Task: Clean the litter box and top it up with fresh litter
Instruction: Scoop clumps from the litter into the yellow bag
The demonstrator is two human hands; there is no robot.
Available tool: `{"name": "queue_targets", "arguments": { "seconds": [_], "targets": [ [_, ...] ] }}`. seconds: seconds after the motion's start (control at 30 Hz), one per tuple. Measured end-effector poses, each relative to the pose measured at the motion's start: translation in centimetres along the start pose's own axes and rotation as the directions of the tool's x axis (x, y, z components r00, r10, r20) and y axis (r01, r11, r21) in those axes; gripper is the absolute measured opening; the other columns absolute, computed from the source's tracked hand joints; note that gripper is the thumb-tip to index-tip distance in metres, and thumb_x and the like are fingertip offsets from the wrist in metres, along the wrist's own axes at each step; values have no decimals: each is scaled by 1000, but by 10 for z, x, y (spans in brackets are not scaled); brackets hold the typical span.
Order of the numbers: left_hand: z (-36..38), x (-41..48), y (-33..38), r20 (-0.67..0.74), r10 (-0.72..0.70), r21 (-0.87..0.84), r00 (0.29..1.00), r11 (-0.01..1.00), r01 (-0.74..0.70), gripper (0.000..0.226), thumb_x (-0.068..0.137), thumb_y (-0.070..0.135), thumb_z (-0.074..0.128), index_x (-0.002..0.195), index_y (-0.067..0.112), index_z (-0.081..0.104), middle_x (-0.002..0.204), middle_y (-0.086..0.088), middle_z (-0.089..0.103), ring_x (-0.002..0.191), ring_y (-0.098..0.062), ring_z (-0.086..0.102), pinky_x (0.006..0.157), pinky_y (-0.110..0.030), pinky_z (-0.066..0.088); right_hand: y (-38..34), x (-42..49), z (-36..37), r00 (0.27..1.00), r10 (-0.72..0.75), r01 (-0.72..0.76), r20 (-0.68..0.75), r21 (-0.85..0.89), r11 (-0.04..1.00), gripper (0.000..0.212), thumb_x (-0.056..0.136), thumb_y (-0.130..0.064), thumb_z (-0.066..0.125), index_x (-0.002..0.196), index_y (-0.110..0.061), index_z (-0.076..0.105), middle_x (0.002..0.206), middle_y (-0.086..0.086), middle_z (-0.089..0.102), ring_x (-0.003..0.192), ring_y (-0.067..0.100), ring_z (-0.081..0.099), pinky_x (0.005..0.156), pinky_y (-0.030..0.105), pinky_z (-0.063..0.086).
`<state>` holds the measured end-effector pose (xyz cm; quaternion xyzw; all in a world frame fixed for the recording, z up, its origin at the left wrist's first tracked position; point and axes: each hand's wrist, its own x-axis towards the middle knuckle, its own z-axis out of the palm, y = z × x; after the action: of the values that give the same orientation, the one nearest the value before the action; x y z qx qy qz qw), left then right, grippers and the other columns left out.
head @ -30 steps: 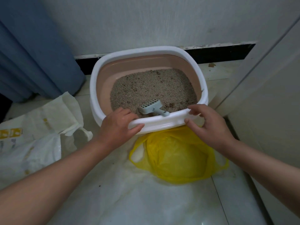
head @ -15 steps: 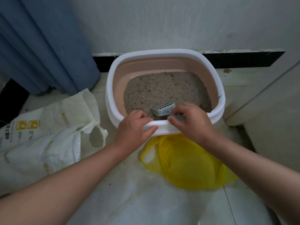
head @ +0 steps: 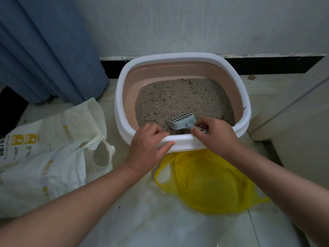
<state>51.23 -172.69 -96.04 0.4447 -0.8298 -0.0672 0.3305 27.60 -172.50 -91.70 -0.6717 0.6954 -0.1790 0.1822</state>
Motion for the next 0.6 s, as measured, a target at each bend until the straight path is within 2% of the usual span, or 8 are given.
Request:
{"name": "queue_targets", "arguments": {
  "seconds": [0.2, 0.33, 0.5, 0.6],
  "targets": [
    [1, -1, 0, -9, 5, 7, 1000, 1000, -5, 28, 89, 37, 72, 96, 11, 75, 85, -4, 58, 79, -25, 53, 70, -41, 45, -5, 10, 1, 994, 93, -87, 65, -91, 992, 31, 90, -55, 58, 96, -26, 69, 83, -3, 69, 82, 22, 63, 65, 32, 41],
    [0, -1, 0, -2, 0, 6, 1000, 1000, 0, 27, 89, 38, 71, 96, 12, 75, 86, -3, 58, 78, -26, 53, 69, -43, 45, -10, 22, -8, 973, 163, -149, 161, -92, 984, 23, 85, -47, 65, 91, -26, 72, 80, 0, 69, 81, 22, 63, 65, 30, 40],
    [1, -1, 1, 3, -17, 2, 1000, 1000, 17, 27, 88, 39, 71, 95, 14, 76, 85, -2, 58, 79, -25, 53, 70, -42, 45, -6, 21, -6, 990, 125, -117, 68, -109, 987, 15, 85, -32, 67, 94, -22, 74, 80, 3, 70, 80, 25, 64, 66, 32, 45],
    [1, 0, 4, -5, -50, 22, 999, 998, 50, 26, 85, 41, 74, 91, 16, 75, 84, -1, 57, 79, -24, 53, 70, -41, 45, 0, 19, -4, 997, 80, -77, 23, -110, 991, 14, 90, -31, 64, 92, -21, 73, 73, -1, 66, 73, 23, 62, 62, 30, 37]
  ]
}}
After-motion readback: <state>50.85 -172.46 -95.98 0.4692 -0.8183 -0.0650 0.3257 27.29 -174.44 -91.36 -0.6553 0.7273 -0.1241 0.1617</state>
